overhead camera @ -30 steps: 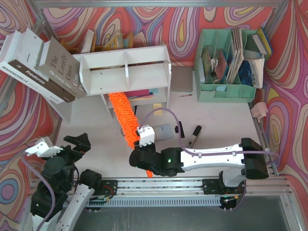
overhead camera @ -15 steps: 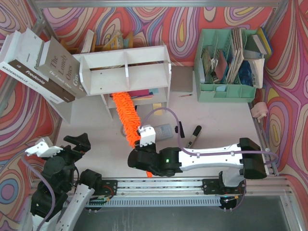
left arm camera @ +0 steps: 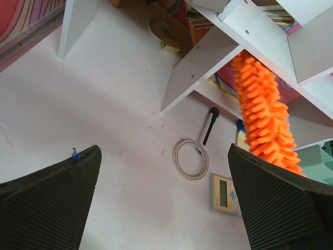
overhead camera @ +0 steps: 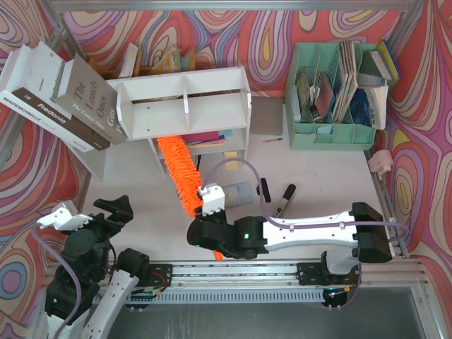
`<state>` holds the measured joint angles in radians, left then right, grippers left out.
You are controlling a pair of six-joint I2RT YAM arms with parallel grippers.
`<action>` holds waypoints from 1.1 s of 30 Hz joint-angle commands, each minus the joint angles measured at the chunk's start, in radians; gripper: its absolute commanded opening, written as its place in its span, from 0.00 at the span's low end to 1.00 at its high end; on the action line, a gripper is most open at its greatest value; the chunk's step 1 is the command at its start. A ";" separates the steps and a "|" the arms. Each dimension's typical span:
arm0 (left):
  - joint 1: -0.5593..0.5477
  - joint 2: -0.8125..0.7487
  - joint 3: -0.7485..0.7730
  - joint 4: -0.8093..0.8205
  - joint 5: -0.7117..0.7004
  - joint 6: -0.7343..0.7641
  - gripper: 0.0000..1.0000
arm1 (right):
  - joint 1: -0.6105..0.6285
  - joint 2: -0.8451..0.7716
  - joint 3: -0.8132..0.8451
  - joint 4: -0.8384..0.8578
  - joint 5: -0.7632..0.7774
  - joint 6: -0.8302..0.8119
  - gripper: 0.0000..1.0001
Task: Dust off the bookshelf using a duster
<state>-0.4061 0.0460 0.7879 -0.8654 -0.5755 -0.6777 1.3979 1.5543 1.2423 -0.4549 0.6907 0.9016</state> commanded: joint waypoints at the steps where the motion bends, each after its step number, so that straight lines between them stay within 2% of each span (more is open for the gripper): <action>1: -0.005 0.006 -0.015 0.016 0.003 0.001 0.99 | 0.020 0.050 0.078 0.183 -0.053 -0.170 0.00; 6: -0.005 0.006 -0.014 0.014 0.003 0.001 0.98 | 0.021 0.046 0.070 0.093 0.016 -0.095 0.00; 12: -0.005 0.001 -0.015 0.014 0.002 -0.001 0.98 | 0.020 -0.053 -0.001 -0.204 0.196 0.273 0.00; 15: -0.005 -0.002 -0.015 0.015 0.003 0.000 0.99 | 0.021 -0.087 -0.027 -0.266 0.226 0.380 0.00; 18: -0.004 0.002 -0.014 0.016 0.006 0.000 0.98 | 0.022 -0.088 -0.037 -0.177 0.202 0.302 0.00; 23: -0.004 0.007 -0.014 0.016 0.008 0.003 0.99 | 0.021 -0.034 -0.004 0.064 0.087 0.007 0.00; 27: -0.005 0.005 -0.015 0.015 0.003 0.001 0.99 | 0.022 0.009 0.033 0.159 0.014 -0.107 0.00; 30: -0.005 0.006 -0.015 0.015 0.002 0.001 0.99 | 0.023 0.017 0.045 0.119 0.040 -0.078 0.00; 33: -0.004 0.008 -0.015 0.014 0.002 0.001 0.99 | 0.024 -0.007 0.028 0.002 0.116 0.043 0.00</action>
<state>-0.4061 0.0460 0.7872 -0.8654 -0.5728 -0.6777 1.4155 1.5780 1.2434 -0.4103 0.6968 0.8841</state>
